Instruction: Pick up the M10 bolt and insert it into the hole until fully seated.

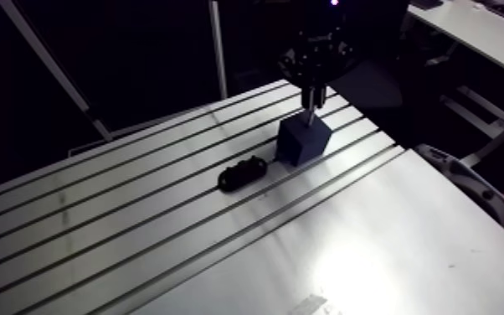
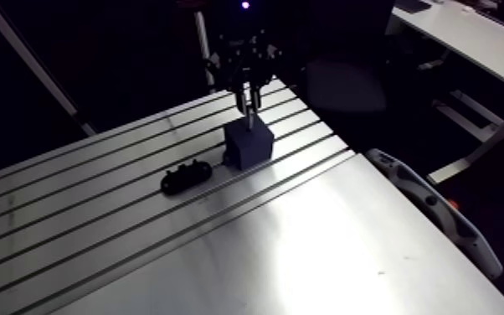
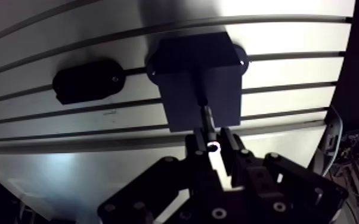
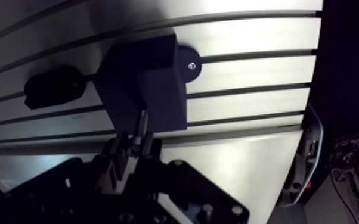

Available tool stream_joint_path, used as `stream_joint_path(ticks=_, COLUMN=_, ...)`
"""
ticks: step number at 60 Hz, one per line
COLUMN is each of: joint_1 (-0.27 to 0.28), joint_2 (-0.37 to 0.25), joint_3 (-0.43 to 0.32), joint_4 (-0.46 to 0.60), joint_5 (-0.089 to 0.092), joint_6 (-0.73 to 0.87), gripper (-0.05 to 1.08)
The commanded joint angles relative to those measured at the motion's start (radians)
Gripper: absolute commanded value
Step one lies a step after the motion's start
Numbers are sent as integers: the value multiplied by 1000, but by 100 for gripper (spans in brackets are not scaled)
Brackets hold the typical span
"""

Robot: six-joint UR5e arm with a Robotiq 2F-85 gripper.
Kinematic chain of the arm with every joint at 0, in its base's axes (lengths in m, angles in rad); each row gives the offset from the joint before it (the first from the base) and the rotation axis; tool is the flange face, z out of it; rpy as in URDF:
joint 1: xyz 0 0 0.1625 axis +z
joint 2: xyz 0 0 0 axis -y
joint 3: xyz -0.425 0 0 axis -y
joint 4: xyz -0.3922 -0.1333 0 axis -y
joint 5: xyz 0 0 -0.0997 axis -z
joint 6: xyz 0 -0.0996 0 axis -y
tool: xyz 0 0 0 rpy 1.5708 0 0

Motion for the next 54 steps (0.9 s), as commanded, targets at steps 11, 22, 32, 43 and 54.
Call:
stream_joint_path(ticks=11, joint_1=0, joint_2=3, joint_3=1, joint_4=-2, joint_5=0, joint_6=1, gripper=108)
stream_joint_path(ticks=22, joint_1=2, joint_2=4, joint_3=1, joint_4=-2, joint_5=0, joint_6=1, gripper=108)
stream_joint_path(ticks=32, joint_1=2, joint_2=4, joint_3=1, joint_4=-2, joint_5=0, joint_6=1, gripper=108)
stream_joint_path(ticks=43, joint_1=2, joint_2=9, joint_3=-2, joint_4=-2, joint_5=0, joint_6=1, gripper=108)
stream_joint_path(ticks=54, joint_1=2, joint_2=12, joint_3=-2, joint_4=-3, joint_5=0, joint_6=1, gripper=108)
